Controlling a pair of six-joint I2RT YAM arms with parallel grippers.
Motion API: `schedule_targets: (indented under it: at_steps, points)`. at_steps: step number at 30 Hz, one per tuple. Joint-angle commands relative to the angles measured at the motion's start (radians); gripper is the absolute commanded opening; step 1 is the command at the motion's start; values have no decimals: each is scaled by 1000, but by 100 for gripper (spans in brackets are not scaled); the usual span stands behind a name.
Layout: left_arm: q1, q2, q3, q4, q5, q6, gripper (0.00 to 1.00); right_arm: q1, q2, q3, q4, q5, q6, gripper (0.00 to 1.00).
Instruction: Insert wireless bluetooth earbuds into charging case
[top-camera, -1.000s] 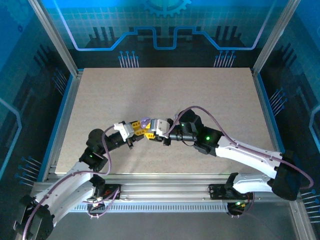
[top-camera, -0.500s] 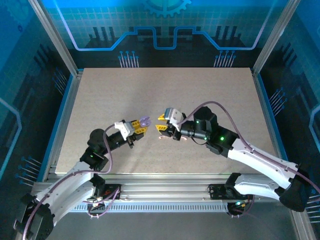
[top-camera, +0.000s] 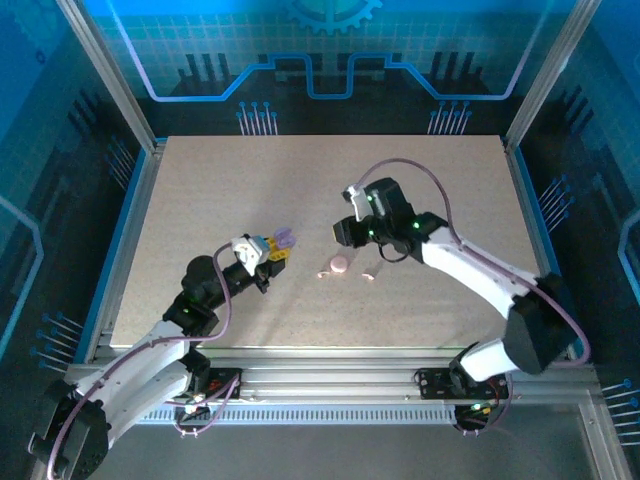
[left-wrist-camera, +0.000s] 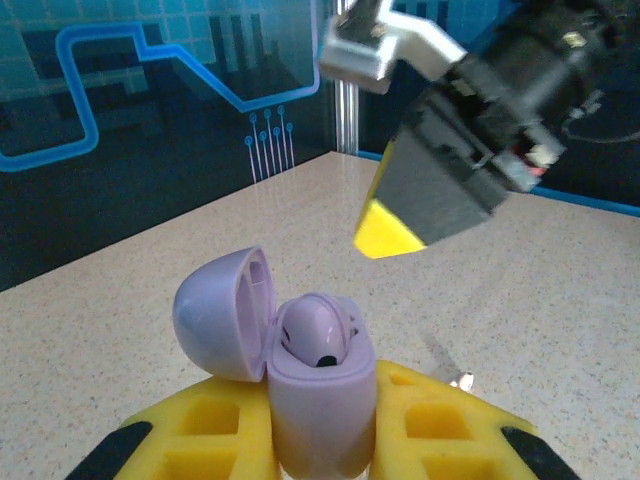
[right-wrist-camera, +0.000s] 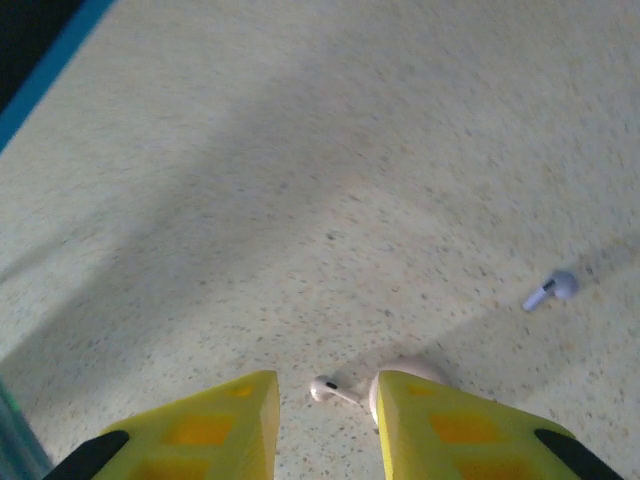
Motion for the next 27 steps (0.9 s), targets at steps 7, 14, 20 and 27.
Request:
schedule_targets:
  at_steps: [7, 14, 20, 27]
  points:
    - [10, 212, -13, 143, -25, 69, 12, -96, 304, 248, -290, 80, 229, 33]
    - [96, 492, 35, 396, 50, -50, 11, -115, 438, 376, -356, 152, 278, 37]
    - [137, 641, 100, 474, 115, -101, 11, -130, 543, 491, -414, 168, 290, 37]
    - [176, 798, 181, 530, 191, -121, 11, -134, 648, 590, -466, 153, 302, 37]
